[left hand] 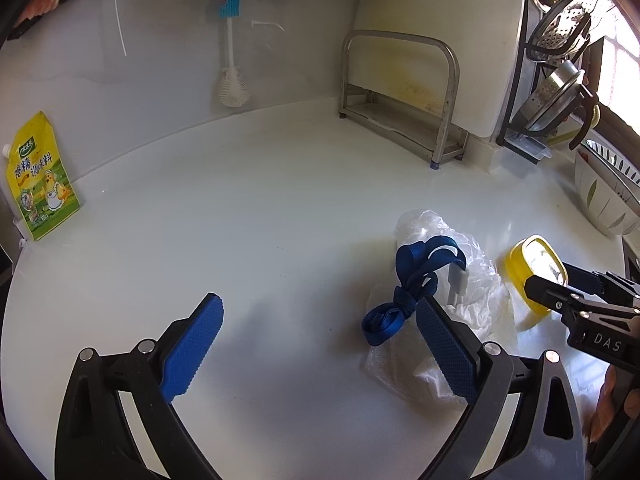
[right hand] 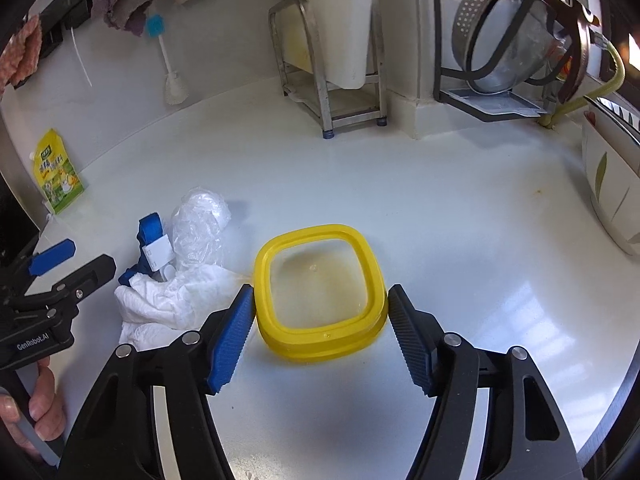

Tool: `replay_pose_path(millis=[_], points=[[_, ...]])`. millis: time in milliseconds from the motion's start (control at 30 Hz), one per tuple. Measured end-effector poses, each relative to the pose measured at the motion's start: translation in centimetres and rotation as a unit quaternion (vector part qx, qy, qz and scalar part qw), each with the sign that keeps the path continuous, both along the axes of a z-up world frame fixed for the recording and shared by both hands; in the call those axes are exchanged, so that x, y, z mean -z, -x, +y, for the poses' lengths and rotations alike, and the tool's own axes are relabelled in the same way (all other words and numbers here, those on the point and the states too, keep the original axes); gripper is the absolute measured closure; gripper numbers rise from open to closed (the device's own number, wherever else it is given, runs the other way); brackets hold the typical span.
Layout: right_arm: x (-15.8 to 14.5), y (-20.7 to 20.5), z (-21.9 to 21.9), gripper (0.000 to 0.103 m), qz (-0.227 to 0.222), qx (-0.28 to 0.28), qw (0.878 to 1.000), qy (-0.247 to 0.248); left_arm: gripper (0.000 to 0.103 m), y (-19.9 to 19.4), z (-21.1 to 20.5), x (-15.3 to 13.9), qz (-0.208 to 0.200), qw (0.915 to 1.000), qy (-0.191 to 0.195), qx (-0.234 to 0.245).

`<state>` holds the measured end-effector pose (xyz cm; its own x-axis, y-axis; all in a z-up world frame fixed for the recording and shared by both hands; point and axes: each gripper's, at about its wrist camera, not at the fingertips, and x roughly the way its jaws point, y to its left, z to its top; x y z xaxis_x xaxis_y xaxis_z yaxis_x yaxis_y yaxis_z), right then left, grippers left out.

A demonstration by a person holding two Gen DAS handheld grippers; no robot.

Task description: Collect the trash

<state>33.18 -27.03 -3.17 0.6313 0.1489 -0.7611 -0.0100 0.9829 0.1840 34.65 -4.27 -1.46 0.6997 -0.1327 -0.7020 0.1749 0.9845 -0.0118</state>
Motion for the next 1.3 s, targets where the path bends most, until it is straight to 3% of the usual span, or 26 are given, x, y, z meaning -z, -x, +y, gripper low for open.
replay_pose_path(millis=[100, 667, 833, 1033, 1300], points=[[0.1, 0.0, -0.8, 0.038, 0.001, 0.011, 1.0, -0.014, 0.008, -0.3, -0.3, 0.1, 0.002, 1.0, 0.004, 0.004], [0.1, 0.1, -0.6, 0.038, 0.002, 0.0, 0.999, -0.033, 0.011, -2.3, -3.2, 1.3, 0.021, 0.9978, -0.054, 0.033], [0.1, 0.0, -0.5, 0.038, 0.002, 0.0, 1.0, -0.031, 0.042, -3.0, -3.5, 1.8, 0.042, 0.9971, -0.046, 0.044], [0.2, 0.1, -0.3, 0.038, 0.003, -0.001, 1.0, -0.029, 0.068, -2.6, -2.5, 1.6, 0.045, 0.9978, -0.013, 0.047], [0.2, 0.2, -0.2, 0.038, 0.004, -0.002, 1.0, -0.031, 0.084, -2.0, -1.9, 0.9, 0.029, 0.9986, 0.003, 0.045]])
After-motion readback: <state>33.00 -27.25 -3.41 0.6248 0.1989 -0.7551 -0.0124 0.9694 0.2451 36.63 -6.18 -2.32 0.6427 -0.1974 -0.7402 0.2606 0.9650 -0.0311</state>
